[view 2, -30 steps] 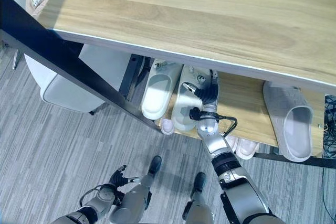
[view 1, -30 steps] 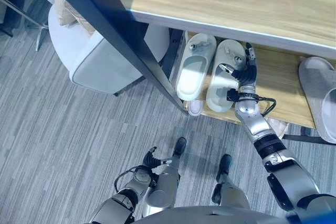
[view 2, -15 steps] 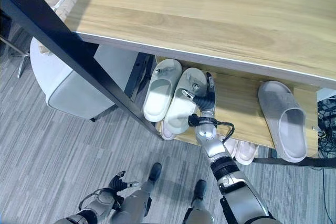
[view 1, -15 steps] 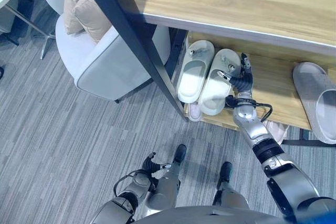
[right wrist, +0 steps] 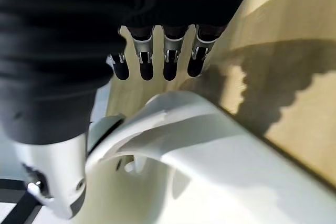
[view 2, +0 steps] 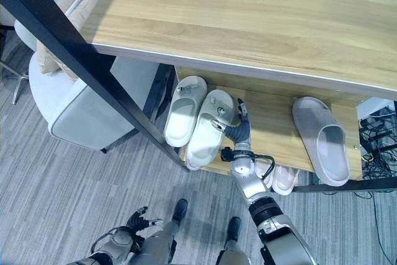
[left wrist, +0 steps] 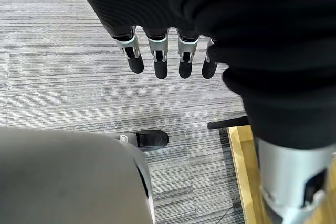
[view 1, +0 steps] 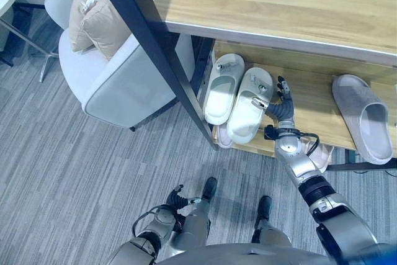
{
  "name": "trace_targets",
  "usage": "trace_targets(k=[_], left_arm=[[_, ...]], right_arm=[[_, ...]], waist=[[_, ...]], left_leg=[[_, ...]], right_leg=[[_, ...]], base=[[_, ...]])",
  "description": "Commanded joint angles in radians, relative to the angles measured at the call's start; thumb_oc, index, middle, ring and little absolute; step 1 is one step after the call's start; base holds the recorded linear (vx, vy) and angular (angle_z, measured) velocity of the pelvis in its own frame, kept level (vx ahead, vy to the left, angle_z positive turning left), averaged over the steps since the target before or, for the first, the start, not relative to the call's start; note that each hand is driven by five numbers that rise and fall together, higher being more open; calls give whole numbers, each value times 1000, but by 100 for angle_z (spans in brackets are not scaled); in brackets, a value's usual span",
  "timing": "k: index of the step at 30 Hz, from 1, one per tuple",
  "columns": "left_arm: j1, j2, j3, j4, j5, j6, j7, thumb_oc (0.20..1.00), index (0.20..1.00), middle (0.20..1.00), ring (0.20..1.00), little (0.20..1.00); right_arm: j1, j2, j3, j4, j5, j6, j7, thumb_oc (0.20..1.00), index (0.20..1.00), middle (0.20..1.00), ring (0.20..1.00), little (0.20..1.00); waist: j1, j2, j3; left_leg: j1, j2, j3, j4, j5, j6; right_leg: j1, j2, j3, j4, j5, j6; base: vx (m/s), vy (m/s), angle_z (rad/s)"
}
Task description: Arrange the slippers neatly on the shoe rack.
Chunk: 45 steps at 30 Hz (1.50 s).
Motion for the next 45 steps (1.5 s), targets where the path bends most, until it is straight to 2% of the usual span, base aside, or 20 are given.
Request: trace_targets(k=[1, 2, 7, 23, 31, 41, 45], left_arm=[[-8, -15, 4, 129, 34, 3, -10, 1000, 1000, 1000, 1000, 1000], [-7, -12, 13, 129, 44, 0, -10, 1000, 1000, 1000, 1000, 1000], [-14, -14, 13, 118, 45, -10, -15, 1000, 1000, 1000, 1000, 1000], [-38, 2, 13, 120, 35, -18, -15, 1000, 1000, 1000, 1000, 1000], [-46, 19, 7, 118, 44, -30, -13, 1000, 1000, 1000, 1000, 1000], [-52, 8, 5, 110, 37, -29, -15, 1000, 1000, 1000, 1000, 1000], [-37, 7, 22, 122, 42, -21, -25, 1000, 1000, 1000, 1000, 1000]], right_arm=[[-15, -56, -4, -114, -116, -43, -1, 1000, 1000, 1000, 1000, 1000], [-2, -85, -6, -133, -167, -39, -1, 1000, 1000, 1000, 1000, 1000], [-7, -127, 10, -108, -272, -13, -11, 1000, 1000, 1000, 1000, 1000], [-87, -169, 54, -31, -295, 4, -16, 1000, 1000, 1000, 1000, 1000], [-234, -271, 126, 53, -410, 43, -58, 1000, 1000, 1000, 1000, 1000], [-202, -260, 118, 4, -453, 40, -75, 1000, 1000, 1000, 1000, 1000], [-156, -241, 97, -39, -413, 10, -44, 1000, 1000, 1000, 1000, 1000]], waist=[[4, -11, 18], [2, -16, 18], [-1, -29, 29], [9, -51, 67], [31, -56, 75], [31, -55, 69], [20, -58, 51]], left_leg=[[17, -35, 14, 2, -102, 6], [19, -35, 14, 2, -104, 6], [16, -36, 18, 2, -103, 5], [-17, -37, 12, 2, -93, 4], [-45, -42, 5, 2, -86, -1], [-38, -48, -6, 2, -92, 2], [-14, -39, 13, 2, -101, 6]], right_leg=[[58, -21, -19, 7, -73, 39], [59, -22, -20, 7, -73, 40], [54, -23, -16, 7, -67, 43], [26, -23, -17, 9, -53, 46], [8, -27, -27, 8, -50, 53], [17, -30, -38, 17, -59, 52], [33, -32, -26, 16, -59, 51]], base=[[21, 7, 5], [10, -2, 4], [0, -1, 1], [1, 1, 0], [17, 8, 1], [8, 0, 5], [0, 0, 0]])
